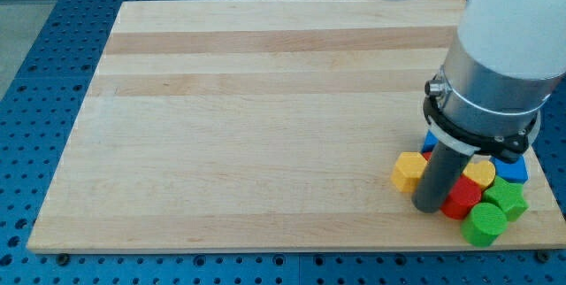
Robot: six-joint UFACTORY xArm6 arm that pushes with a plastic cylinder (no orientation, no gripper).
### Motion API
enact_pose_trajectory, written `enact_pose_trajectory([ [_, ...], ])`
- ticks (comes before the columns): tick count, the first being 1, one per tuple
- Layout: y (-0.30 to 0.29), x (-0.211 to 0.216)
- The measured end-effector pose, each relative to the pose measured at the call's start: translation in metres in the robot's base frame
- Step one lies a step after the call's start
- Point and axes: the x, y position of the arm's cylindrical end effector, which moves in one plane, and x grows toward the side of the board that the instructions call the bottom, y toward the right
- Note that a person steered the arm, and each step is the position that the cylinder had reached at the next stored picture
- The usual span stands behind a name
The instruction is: Move your arm towards top right
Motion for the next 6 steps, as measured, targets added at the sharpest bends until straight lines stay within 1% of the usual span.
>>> enact_pose_trajectory([
  [1,0.016,-0.003],
  [2,0.002,0.009],
  [3,-0.026,0.034],
  [5,-0.026,0.041],
  [6,-0.008,0.042],
])
